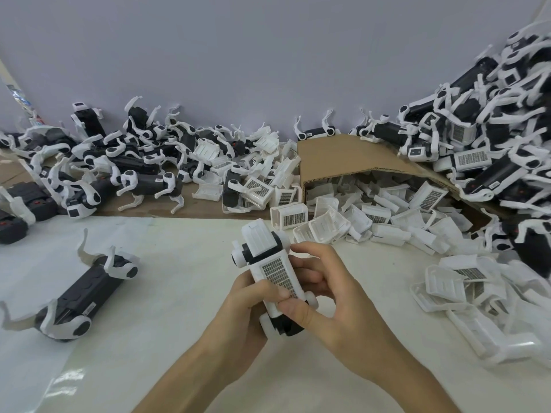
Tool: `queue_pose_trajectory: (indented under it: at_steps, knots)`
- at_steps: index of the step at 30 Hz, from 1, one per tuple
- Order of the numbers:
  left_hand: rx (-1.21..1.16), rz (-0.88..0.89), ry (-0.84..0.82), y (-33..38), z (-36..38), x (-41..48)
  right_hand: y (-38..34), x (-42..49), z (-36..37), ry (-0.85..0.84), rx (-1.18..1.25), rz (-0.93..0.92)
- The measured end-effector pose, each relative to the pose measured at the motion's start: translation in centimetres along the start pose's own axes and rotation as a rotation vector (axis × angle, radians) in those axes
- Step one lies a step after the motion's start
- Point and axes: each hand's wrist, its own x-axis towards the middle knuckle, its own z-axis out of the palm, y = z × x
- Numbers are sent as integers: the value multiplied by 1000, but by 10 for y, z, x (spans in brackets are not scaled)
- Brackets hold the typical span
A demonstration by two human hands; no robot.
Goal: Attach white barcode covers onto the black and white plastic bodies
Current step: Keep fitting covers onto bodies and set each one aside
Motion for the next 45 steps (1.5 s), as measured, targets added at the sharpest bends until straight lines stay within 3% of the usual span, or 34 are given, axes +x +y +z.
queue_pose_trajectory:
  at_steps: [7,13,17,21,25,30,37,45]
  knots:
    - [78,38,38,-3,6,0,3,1,1,7,14,-31]
    - [218,58,105,-6,9,0,6,1,-4,11,-152,-80]
    - [409,152,274,-11,12,1,12,0,-7,16,-323,-90]
    - [590,224,412,-17,8,2,10,-1,-5,108,-270,-133]
    - [942,354,494,-21,4,1,4,0,-6,159,-260,-224]
    - [1114,448,476,-22,5,2,1,1,-5,231,-239,-277]
    - [1150,517,441,-28,4,2,0,2,-5,333,-207,-328]
    - [990,427,301,-26,3,2,0,2,-6,372,-218,-320]
